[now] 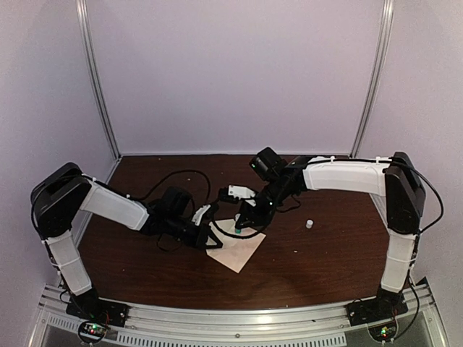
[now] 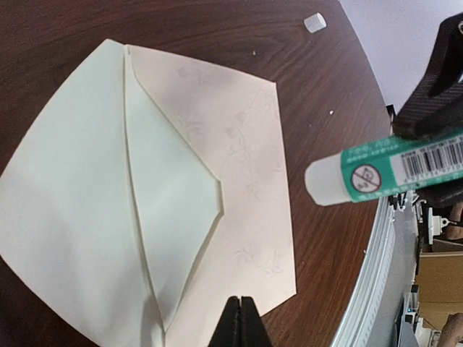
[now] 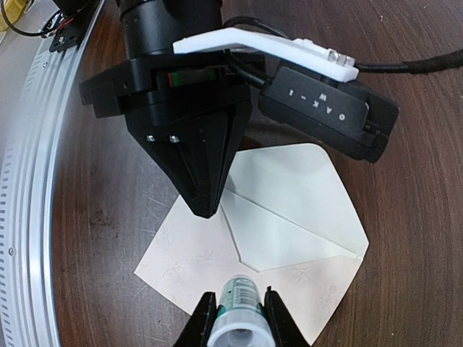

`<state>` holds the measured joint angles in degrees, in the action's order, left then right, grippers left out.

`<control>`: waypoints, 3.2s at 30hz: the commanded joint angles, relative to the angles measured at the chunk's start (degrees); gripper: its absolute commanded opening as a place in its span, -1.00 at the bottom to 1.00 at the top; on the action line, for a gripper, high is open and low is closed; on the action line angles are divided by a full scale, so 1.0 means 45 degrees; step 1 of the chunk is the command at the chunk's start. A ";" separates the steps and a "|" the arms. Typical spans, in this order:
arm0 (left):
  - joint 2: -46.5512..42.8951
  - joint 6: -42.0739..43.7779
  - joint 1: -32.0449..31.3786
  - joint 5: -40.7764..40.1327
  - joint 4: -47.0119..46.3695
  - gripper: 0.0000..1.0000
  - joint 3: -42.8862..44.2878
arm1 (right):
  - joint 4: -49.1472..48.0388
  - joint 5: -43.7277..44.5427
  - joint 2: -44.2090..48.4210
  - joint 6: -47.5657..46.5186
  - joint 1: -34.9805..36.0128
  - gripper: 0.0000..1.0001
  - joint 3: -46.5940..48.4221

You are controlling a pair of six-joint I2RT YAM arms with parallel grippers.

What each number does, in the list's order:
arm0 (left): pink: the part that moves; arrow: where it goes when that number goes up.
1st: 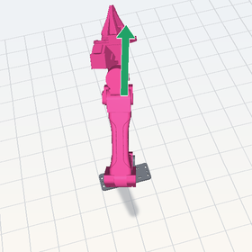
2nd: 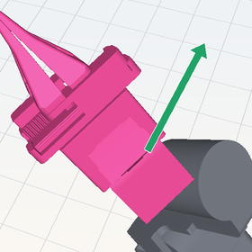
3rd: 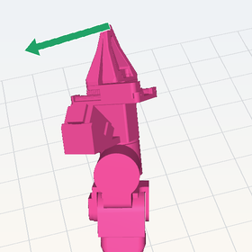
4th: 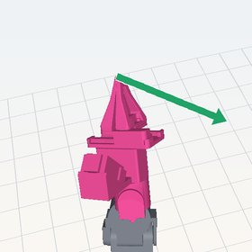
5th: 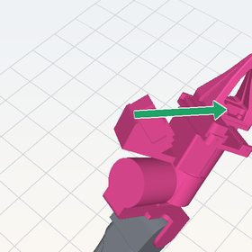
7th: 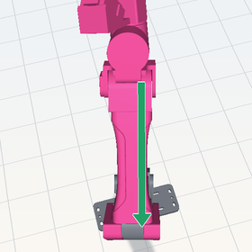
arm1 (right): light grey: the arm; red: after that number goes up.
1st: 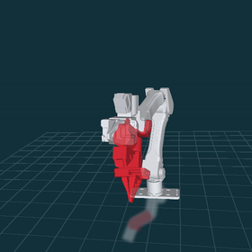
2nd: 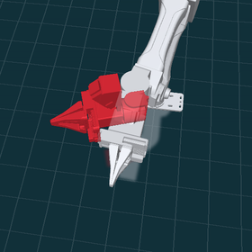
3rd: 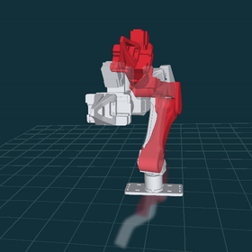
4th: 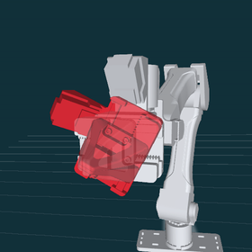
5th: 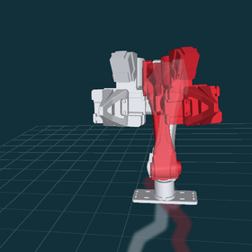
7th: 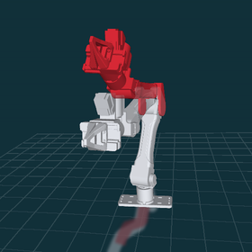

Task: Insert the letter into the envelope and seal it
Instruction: Apply the solid glue to the envelope.

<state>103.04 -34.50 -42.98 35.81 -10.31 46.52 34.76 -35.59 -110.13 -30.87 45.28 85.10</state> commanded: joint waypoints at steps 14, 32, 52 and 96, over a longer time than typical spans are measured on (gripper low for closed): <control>0.0985 0.0270 -0.0605 -0.0818 0.1021 -1.00 0.0586 | -0.0339 -0.0072 -0.0597 0.0336 0.0147 -1.00 -0.0371; 0.1422 0.0206 -0.0605 -0.0713 0.0944 -1.00 0.0622 | -0.0188 0.1365 -0.1248 0.0143 0.0736 -1.00 -0.0334; 0.1639 0.0323 -0.0605 -0.0536 0.0845 -1.00 0.0639 | -0.0856 0.2091 -0.1269 0.0521 0.0720 -1.00 -0.0400; 0.2003 0.0461 -0.0584 -0.0410 0.1577 -1.00 0.1244 | -0.1675 0.0983 -0.1038 0.0787 0.0251 -1.00 -0.0302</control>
<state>110.37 -33.47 -45.69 35.55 -5.91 51.99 28.49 -30.04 -113.71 -27.62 46.37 82.98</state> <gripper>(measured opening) 0.006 0.193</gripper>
